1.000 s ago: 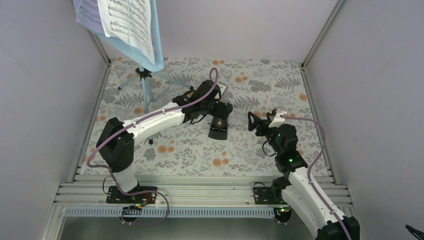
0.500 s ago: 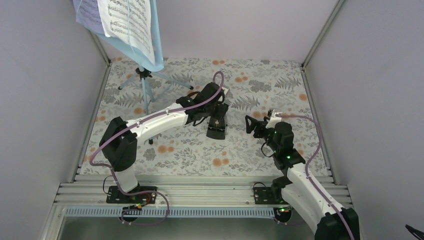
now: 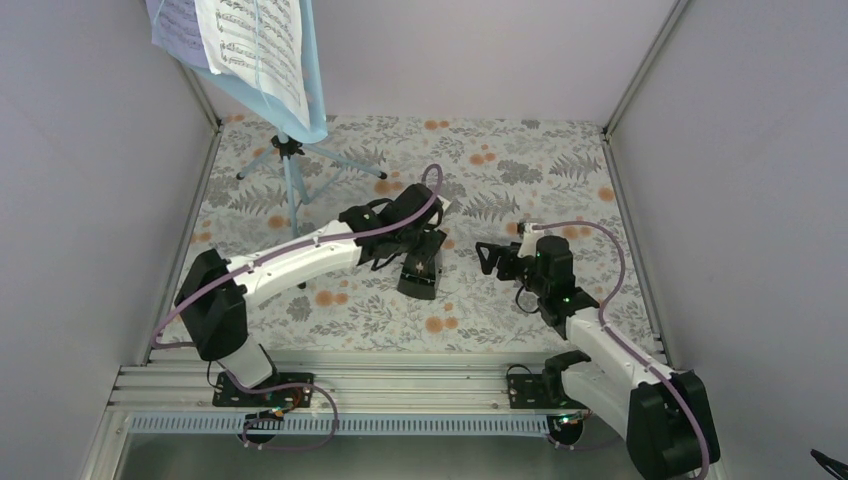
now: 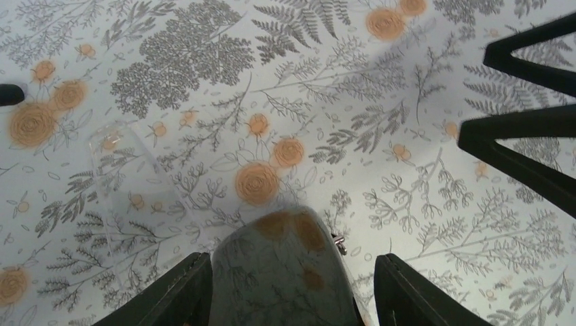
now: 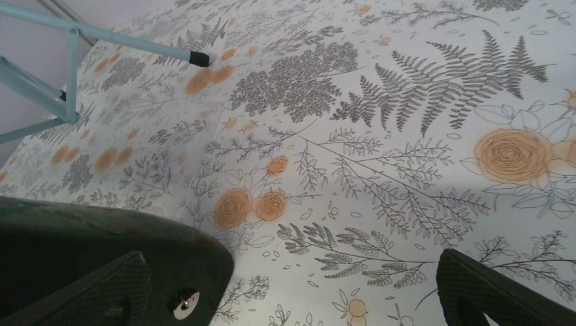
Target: Pack up the instrument practice props
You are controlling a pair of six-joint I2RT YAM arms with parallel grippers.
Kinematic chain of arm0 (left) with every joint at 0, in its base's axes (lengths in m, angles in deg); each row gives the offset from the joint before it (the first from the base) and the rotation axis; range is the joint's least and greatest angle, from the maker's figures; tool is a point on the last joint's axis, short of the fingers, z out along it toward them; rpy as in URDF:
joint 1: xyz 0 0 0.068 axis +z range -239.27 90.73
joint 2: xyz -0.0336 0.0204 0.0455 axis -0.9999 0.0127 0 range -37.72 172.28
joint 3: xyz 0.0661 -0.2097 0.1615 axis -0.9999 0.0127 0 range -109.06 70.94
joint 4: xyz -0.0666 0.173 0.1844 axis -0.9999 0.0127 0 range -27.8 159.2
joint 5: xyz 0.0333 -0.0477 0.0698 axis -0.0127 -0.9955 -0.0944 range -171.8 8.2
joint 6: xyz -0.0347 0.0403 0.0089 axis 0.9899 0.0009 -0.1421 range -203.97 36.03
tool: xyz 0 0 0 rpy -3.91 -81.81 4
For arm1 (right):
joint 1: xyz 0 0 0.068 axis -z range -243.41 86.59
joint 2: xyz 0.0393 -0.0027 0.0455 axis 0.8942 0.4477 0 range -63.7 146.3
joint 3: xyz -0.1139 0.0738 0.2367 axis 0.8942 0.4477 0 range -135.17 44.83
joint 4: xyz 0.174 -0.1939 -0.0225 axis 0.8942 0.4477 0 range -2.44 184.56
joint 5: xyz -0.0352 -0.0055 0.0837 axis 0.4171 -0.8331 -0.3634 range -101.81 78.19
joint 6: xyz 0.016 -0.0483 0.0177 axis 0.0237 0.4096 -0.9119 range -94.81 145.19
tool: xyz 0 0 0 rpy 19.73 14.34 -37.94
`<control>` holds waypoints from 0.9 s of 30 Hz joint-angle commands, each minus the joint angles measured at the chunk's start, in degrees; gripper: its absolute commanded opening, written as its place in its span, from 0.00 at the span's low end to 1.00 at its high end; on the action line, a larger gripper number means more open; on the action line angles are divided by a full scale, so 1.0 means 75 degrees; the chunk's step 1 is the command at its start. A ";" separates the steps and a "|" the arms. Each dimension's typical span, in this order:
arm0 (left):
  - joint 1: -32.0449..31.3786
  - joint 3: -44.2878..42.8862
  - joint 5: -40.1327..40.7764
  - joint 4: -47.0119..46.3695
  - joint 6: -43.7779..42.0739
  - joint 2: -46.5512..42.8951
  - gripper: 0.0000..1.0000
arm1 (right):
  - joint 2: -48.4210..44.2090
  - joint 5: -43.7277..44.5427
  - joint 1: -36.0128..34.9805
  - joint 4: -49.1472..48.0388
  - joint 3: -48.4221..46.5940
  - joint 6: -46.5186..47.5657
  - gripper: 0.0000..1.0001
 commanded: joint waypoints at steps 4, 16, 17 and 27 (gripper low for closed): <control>-0.0712 0.0119 0.0405 0.0939 -0.0056 -0.0255 0.47 | 0.0303 -0.0623 -0.0165 -0.0542 -0.0211 0.0274 1.00; -0.1026 0.0175 0.0475 0.0599 -0.0091 -0.0657 0.84 | -0.0048 -0.3203 -0.0196 -0.3021 0.0768 0.0802 1.00; -0.1026 0.0175 0.0525 0.0550 -0.0047 -0.0740 0.89 | -0.0115 -0.3332 -0.0211 -0.3211 0.0863 0.0865 0.99; -0.0601 0.0964 -0.0556 -0.0375 -0.0012 -0.1973 1.00 | -0.1110 -0.3517 -0.0725 -0.3919 0.1478 0.1656 1.00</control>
